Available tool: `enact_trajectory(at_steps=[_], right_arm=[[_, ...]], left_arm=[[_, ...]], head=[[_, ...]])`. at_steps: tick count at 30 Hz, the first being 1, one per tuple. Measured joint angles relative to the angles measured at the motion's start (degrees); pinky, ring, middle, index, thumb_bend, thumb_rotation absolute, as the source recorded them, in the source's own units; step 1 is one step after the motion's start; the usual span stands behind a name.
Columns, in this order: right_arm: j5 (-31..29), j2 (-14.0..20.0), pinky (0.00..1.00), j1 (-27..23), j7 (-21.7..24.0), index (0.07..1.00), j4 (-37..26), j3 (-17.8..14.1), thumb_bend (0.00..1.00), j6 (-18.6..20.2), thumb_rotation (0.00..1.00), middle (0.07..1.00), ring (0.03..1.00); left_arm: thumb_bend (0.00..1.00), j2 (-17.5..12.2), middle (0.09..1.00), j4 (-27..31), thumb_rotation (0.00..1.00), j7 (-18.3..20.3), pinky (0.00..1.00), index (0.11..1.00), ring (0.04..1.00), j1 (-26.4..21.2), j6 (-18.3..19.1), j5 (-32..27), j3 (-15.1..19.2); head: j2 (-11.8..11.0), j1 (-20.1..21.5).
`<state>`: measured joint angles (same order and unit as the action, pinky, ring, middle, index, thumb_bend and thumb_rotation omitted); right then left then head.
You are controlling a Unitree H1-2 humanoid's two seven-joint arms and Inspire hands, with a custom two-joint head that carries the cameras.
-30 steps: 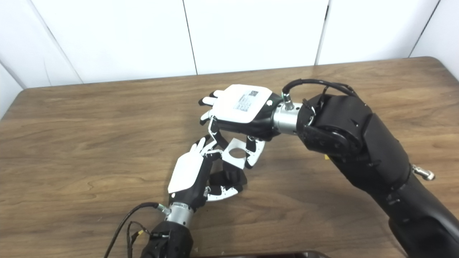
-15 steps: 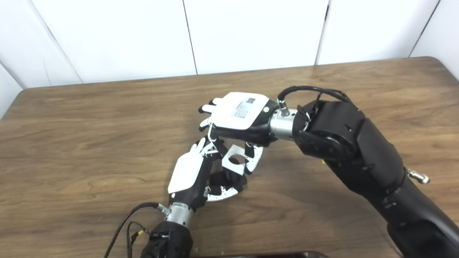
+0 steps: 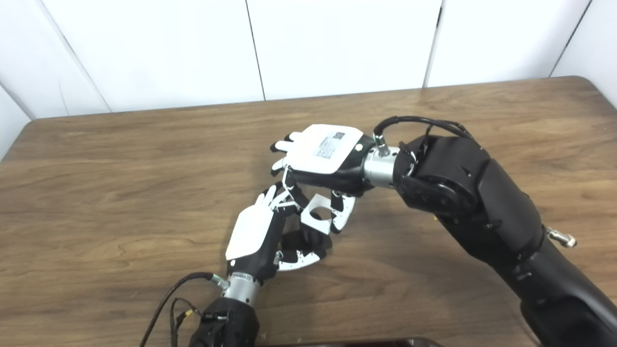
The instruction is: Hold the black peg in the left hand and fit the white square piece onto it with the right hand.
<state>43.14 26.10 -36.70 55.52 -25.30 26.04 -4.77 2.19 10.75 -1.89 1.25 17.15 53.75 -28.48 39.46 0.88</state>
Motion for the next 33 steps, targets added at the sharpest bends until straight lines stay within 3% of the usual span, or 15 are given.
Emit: enact_trajectory(at_steps=[33], right_arm=[[1.1, -1.7, 1.00, 0.3, -1.1, 0.488, 3.3, 1.6, 0.53, -0.9, 0.15, 0.889, 1.000]], left_arm=[[0.52, 0.1, 0.900, 0.0, 0.07, 0.1, 1.00, 0.491, 1.000, 0.0, 0.1, 0.1, 0.0]], head=[[0.2, -0.2]])
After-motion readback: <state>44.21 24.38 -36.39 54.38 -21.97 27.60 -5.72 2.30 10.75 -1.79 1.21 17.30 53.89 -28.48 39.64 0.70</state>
